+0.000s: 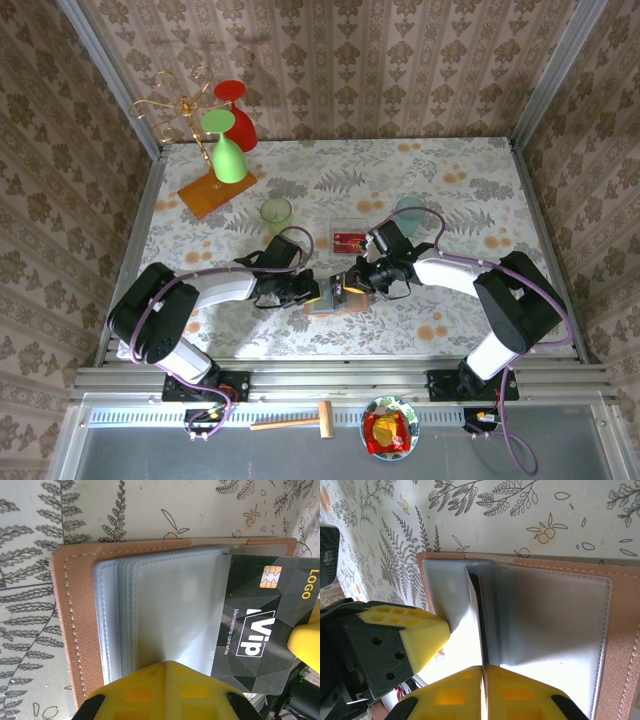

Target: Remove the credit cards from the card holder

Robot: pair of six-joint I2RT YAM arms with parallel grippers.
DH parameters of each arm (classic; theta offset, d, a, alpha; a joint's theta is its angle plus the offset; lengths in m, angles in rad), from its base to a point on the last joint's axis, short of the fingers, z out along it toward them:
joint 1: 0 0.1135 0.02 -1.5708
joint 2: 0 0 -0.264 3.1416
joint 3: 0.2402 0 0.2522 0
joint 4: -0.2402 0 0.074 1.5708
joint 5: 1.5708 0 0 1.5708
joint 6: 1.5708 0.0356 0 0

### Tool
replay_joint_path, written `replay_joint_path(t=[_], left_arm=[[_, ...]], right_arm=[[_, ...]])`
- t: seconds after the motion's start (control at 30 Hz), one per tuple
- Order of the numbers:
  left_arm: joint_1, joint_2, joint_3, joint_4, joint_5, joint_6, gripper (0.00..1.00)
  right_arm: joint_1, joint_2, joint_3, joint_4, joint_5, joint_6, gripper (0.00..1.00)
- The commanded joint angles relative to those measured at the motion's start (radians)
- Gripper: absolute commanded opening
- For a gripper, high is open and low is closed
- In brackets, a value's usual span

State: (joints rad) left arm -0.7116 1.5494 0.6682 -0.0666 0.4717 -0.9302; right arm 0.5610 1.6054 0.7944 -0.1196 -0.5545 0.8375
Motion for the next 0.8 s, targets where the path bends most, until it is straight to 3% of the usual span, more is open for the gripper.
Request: replay_joint_path(t=[0.0, 0.47, 0.77], left_arm=[[0.005, 0.003, -0.022, -0.036, -0.013, 0.010, 0.06], [0.007, -0.013, -0.016, -0.038, -0.013, 0.011, 0.07], [0.006, -0.031, -0.010, -0.003, -0.009, -0.005, 0.16]], right_arm=[[0.004, 0.000, 0.000, -0.016, 0.007, -0.005, 0.10], [0.000, -0.115, 0.080, -0.222, 0.130, -0.131, 0.06], [-0.013, -0.131, 0.187, -0.328, 0.197, -0.397, 0.00]])
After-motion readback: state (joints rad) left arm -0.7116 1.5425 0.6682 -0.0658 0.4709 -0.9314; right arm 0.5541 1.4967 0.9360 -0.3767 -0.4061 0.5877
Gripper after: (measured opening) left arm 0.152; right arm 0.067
